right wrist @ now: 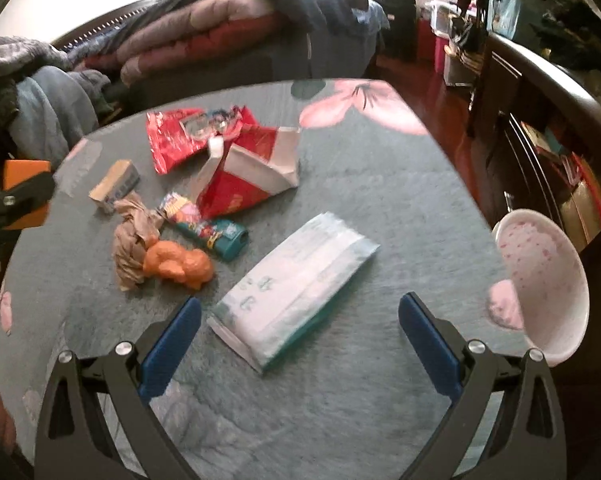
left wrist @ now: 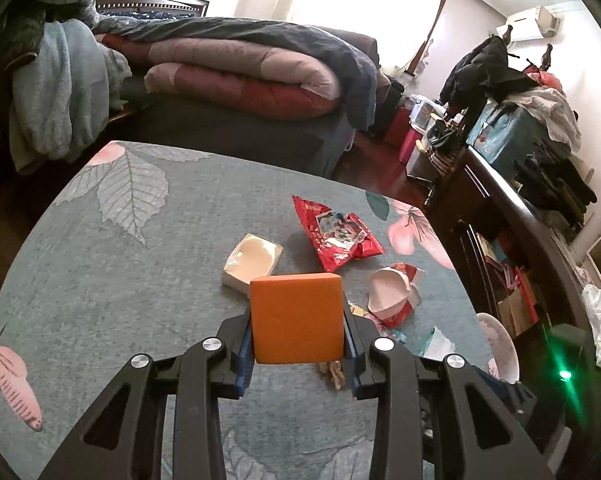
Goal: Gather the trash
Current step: 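Grasp the white wet-wipe packet with the right tool, then carry the sponge with the left tool while the right tool carries the wipes, release both into the bin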
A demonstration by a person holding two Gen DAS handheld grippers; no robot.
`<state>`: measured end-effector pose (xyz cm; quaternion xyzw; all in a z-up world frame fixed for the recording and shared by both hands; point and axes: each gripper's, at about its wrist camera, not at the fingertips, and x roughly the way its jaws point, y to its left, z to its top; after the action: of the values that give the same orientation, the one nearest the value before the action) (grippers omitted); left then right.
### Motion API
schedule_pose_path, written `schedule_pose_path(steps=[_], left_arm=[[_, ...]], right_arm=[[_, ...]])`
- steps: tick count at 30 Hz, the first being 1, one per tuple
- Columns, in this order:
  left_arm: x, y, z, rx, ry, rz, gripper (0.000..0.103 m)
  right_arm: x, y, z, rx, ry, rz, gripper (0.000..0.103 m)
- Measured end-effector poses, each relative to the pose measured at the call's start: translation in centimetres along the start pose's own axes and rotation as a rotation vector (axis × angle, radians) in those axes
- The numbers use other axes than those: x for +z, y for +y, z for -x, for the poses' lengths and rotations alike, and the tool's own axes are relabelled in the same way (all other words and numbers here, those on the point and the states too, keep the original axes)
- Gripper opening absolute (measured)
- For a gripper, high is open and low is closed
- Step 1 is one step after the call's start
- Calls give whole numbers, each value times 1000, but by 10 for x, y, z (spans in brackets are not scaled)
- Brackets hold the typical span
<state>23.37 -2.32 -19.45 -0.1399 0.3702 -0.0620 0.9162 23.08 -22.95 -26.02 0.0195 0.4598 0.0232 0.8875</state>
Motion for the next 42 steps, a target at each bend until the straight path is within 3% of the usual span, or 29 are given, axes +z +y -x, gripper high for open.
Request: schedule_pose_path(steps=[6,9,11,21,33,42], left_arm=[[-1,4,6,-13,-11,-4,36],[-1,6,8,-18,-13,-6,36],[-1,7,9,-24,-15,-3,36],[-2,1,24,-28,-36,-10,35],[-4,-19,43,-14,-53,-46,35],[-8,-71,46,-59,-59,-150,35]], right_arm=[[4,13,-8,-63,-23,3,97],[4,15,-3,-57,-38,14,74],[4,13,1,-48,-36,15,51],[-6,-17,44,65,-93,-50,49],[-22,-33,81,75,-140,-64,49],[-32,-79,109,36,-198,-139,49]])
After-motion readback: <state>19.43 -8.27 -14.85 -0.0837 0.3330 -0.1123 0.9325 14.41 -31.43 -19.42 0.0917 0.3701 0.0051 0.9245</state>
